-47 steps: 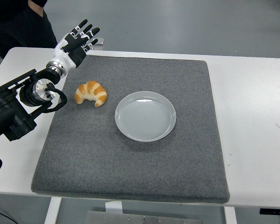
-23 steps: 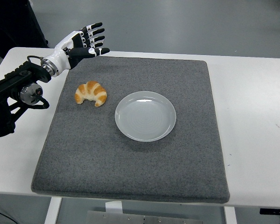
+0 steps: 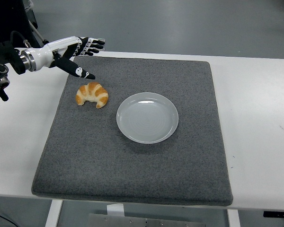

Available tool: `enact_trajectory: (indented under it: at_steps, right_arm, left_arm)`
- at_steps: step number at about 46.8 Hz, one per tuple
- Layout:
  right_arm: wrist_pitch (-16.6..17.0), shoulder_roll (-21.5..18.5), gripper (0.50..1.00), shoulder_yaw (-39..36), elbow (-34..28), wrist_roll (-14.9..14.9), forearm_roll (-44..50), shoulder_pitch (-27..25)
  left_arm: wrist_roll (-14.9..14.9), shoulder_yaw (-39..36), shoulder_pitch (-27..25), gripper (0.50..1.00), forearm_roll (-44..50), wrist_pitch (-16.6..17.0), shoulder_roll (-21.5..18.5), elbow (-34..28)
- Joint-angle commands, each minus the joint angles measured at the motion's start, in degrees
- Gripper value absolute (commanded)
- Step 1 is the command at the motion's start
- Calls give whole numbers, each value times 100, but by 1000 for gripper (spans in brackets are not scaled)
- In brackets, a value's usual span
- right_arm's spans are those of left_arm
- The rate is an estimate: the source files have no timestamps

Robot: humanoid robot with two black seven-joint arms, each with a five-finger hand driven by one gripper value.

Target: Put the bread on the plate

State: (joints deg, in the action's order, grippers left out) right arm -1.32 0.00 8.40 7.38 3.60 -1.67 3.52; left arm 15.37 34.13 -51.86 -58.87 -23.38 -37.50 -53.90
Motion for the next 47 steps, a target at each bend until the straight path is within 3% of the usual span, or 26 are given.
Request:
enact_trajectory:
  at_steps: [1,6,16,32,47]
  right_arm:
    - [0,0,930,4,0,0,0,0]
    - [0,0,932,4,0,0,0,0]
    - [0,0,930,4,0,0,0,0]
    - [0,0,930,-5,0,0,0,0]
    - [0,0,930,-5,0,0,0,0]
  left_arm:
    - [10,-64,27,996,-563,9,-152,-295]
    - [18,-301,27,994,-1310,114,-285,-568]
    - [10,-644,53,992,-2436,729,-311,-806]
    - [-201,-1268,9,984,-2480,1661,-223,-824]
    - [-403,-1268,27,960,-2463,1802,23,-665]
